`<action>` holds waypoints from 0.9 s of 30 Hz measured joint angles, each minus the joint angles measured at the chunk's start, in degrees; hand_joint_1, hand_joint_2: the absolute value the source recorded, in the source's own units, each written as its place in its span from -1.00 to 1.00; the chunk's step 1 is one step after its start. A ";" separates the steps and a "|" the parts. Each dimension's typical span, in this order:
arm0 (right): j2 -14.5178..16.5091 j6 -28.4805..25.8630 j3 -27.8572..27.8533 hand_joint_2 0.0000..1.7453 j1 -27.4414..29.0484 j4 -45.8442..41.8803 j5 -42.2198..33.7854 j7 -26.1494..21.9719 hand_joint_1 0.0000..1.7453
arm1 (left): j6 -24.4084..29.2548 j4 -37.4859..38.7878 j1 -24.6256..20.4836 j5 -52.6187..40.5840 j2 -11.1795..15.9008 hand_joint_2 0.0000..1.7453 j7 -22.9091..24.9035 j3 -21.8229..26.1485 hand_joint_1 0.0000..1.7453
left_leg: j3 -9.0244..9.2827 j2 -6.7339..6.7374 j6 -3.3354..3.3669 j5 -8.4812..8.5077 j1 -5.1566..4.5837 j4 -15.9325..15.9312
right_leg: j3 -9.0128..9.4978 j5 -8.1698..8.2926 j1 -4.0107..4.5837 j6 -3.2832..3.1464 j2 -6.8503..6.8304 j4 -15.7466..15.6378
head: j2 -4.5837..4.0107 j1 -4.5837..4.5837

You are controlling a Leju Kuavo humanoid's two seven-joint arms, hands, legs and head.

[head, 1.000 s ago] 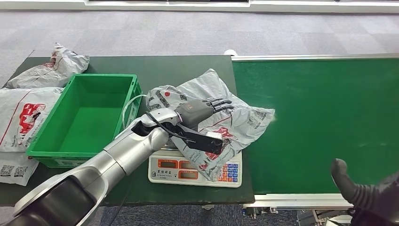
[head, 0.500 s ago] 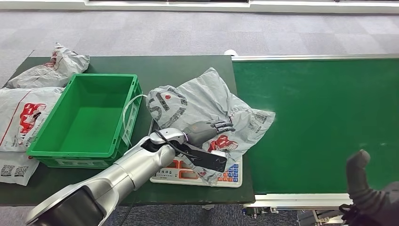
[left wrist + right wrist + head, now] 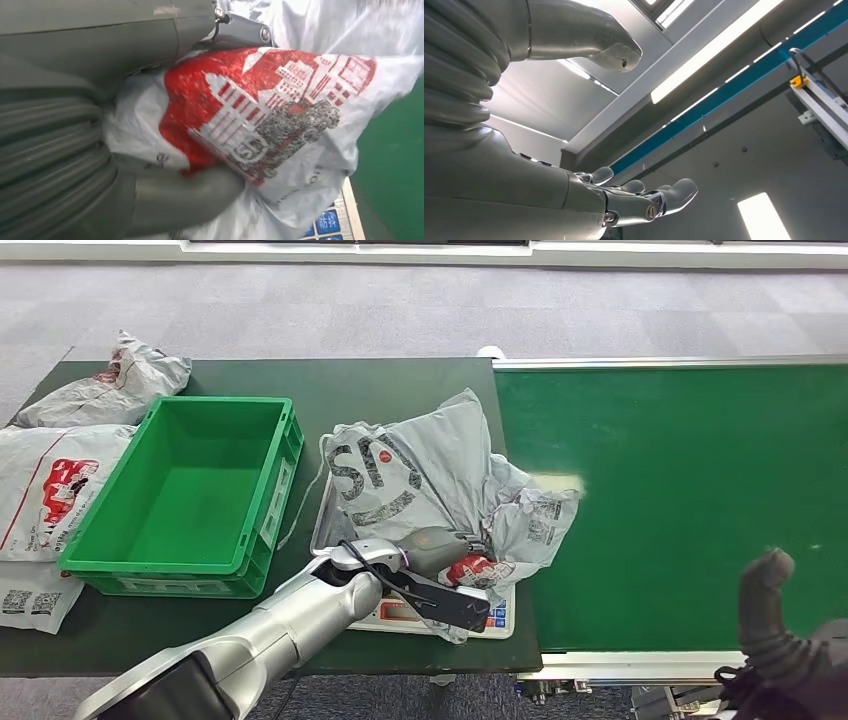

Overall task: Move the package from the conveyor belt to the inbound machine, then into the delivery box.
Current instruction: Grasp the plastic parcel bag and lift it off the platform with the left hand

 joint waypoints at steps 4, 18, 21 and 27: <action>0.46 0.00 1.10 1.00 -0.72 -0.13 1.37 1.65 -1.00 | 1.13 0.00 -0.98 -1.17 0.14 1.00 1.02 -0.15 1.00 | 0.02 0.00 0.01 0.02 0.00 0.00 | 0.01 0.01 0.00 0.00 0.00 0.00 | 0.00 0.01; 0.27 0.00 1.33 1.00 0.10 -0.42 1.14 2.21 -1.00 | 8.96 -2.68 -2.56 -5.05 2.69 1.00 3.17 0.07 1.00 | 0.02 0.01 0.01 0.06 0.01 0.00 | -0.03 0.03 0.01 0.01 0.02 0.02 | 0.00 0.02; 0.48 -0.01 1.32 1.00 2.39 -1.24 1.37 1.57 -1.00 | 14.64 -7.31 -3.24 -9.48 6.19 1.00 6.02 1.35 1.00 | -0.01 0.02 -0.03 0.08 0.02 -0.01 | -0.10 0.02 0.02 0.00 0.04 0.06 | 0.00 0.01; 0.58 -0.06 -0.16 1.00 8.29 -3.73 1.46 0.47 -1.00 | 21.84 -23.32 -2.42 -23.73 16.00 1.00 12.46 9.22 1.00 | -0.03 0.07 -0.06 0.08 0.06 -0.04 | -0.15 -0.01 0.04 -0.04 0.11 0.10 | 0.00 0.01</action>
